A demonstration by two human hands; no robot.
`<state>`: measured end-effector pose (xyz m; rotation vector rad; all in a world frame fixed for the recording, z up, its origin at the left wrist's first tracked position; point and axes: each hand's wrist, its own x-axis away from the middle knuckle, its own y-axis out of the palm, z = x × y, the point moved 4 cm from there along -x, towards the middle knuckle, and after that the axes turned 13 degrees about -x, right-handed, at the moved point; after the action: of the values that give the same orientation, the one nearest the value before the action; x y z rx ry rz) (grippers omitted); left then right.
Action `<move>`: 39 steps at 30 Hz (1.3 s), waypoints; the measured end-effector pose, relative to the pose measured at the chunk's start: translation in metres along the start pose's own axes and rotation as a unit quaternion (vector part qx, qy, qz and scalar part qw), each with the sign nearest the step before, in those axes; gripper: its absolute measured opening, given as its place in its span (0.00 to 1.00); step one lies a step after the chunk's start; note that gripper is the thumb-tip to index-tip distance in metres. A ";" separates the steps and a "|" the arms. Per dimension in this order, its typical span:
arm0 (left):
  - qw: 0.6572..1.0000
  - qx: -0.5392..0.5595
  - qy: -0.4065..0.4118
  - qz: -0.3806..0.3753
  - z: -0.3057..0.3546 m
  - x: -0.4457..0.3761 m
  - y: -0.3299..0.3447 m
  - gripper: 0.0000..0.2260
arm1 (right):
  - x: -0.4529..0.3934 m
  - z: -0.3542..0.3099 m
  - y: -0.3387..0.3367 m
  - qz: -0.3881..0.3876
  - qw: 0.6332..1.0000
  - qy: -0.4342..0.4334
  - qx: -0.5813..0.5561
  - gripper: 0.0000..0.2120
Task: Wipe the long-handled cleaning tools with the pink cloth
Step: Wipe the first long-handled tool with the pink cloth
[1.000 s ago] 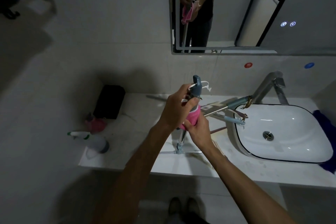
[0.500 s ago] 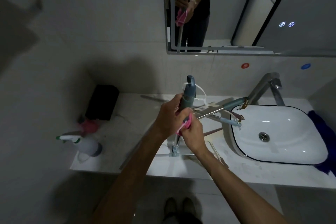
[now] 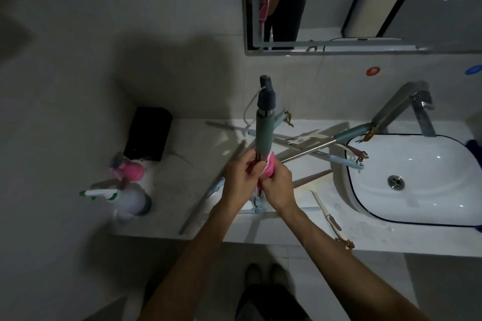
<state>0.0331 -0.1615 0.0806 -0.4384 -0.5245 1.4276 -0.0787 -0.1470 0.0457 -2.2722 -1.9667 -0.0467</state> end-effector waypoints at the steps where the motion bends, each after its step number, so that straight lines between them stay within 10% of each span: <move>1: 1.000 0.016 -0.006 0.005 -0.004 0.000 0.000 0.12 | 0.001 0.002 0.002 0.002 1.000 -0.003 -0.003 0.05; 21: 0.994 0.021 0.090 0.056 0.104 -0.030 -0.059 0.05 | -0.015 -0.092 -0.005 0.006 0.994 -0.105 0.005 0.04; 31: 0.978 0.033 0.119 0.169 0.120 -0.017 -0.081 0.09 | 0.020 -0.055 -0.023 -0.058 0.995 -0.009 0.086 0.06; 39: 0.981 0.021 0.128 0.145 0.113 -0.006 -0.066 0.05 | 0.008 -0.139 -0.026 -0.013 0.988 -0.142 0.060 0.11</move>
<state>0.0199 -0.1772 0.2102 -0.6751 -0.2276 1.6288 -0.0937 -0.1529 0.1864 -2.2796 -2.0650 0.4047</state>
